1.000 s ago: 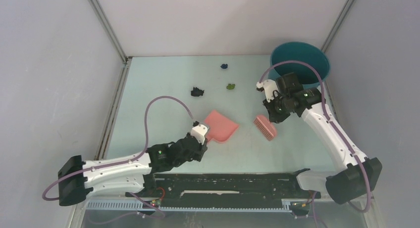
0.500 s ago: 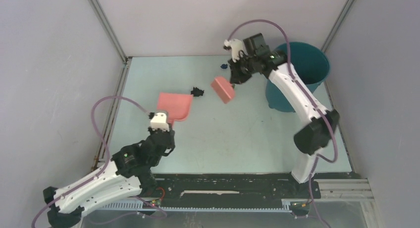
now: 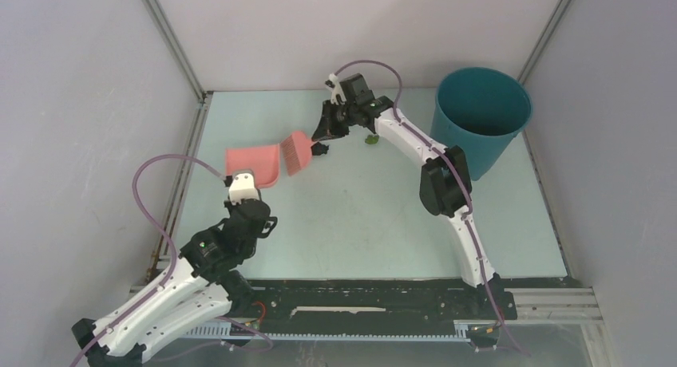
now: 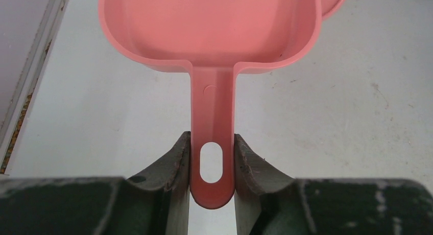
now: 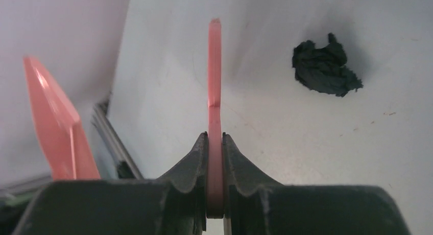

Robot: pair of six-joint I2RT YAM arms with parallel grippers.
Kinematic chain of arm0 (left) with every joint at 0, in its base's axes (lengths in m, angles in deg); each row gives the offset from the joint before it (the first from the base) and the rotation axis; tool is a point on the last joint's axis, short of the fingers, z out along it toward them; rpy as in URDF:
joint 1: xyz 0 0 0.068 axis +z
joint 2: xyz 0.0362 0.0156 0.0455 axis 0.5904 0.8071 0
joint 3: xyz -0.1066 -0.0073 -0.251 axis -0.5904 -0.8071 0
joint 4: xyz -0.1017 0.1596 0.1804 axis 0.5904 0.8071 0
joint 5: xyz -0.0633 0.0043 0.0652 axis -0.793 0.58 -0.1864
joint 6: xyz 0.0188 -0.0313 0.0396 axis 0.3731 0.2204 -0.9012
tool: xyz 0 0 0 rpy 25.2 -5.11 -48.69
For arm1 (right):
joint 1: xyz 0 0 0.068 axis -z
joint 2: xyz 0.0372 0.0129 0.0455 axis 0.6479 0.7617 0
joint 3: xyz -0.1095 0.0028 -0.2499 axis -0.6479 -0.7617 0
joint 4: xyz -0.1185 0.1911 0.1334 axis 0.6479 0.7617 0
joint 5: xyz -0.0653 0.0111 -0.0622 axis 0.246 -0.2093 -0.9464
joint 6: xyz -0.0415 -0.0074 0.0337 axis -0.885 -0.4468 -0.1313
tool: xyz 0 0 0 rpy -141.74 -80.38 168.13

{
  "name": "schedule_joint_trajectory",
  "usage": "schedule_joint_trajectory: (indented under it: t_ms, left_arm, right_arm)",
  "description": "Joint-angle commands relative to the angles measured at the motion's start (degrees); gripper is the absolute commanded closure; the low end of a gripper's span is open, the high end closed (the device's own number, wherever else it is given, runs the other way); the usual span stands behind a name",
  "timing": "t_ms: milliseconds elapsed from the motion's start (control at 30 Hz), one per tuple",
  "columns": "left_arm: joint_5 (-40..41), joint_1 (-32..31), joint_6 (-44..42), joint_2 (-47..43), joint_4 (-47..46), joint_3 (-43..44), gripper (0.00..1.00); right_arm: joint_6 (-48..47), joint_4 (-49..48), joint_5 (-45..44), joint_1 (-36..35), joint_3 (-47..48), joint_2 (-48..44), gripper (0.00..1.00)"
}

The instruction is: Sweep away the paper scraps from the table

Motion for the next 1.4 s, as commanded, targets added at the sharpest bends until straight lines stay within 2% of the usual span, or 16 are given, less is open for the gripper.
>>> schedule_joint_trajectory:
  t_ms: [0,233,333,533,700,867,1000,1133,1233,1367]
  left_arm:
    - [-0.8,1.6,-1.3,1.2,-3.2,-0.1,1.0]
    - [-2.2,2.4,-1.8,3.4,-3.7,-0.2,1.0]
    - [-2.7,2.4,-1.9,4.0,-3.8,-0.2,1.0]
    - [-3.2,2.4,-2.2,2.8,-4.4,-0.3,1.0]
    - [-4.4,2.4,-2.7,2.4,-4.9,-0.3,1.0]
    - [-6.0,2.4,-3.2,2.8,-5.3,-0.2,1.0]
    - [-7.2,2.5,-3.2,2.8,-5.4,-0.2,1.0]
    - [-7.7,2.4,-3.2,2.4,-5.7,-0.3,1.0]
    - [-8.3,2.5,-3.4,2.5,-5.9,-0.4,1.0]
    - [-9.1,2.4,-3.5,2.8,-5.9,-0.4,1.0]
  right_arm:
    - [24.5,-18.5,3.0,5.6,-2.5,0.6,1.0]
    - [28.3,-12.5,-5.6,8.4,-3.4,2.3,1.0]
    - [30.5,-12.5,-4.7,9.6,-6.6,1.7,1.0]
    - [31.2,-15.7,-3.1,11.7,-20.7,-6.4,1.0]
    - [28.0,-15.8,-4.6,13.4,-33.2,-16.6,1.0]
    - [18.1,-10.4,-10.0,13.6,-42.8,-28.4,1.0]
    - [9.2,-4.5,-6.3,14.1,-45.7,-33.3,1.0]
    - [-4.3,-0.3,-2.5,14.1,-40.7,-35.2,1.0]
    - [-17.0,-0.6,-7.3,14.1,-35.6,-35.8,1.0]
    - [-38.4,-4.2,-9.9,14.6,-29.5,-34.4,1.0]
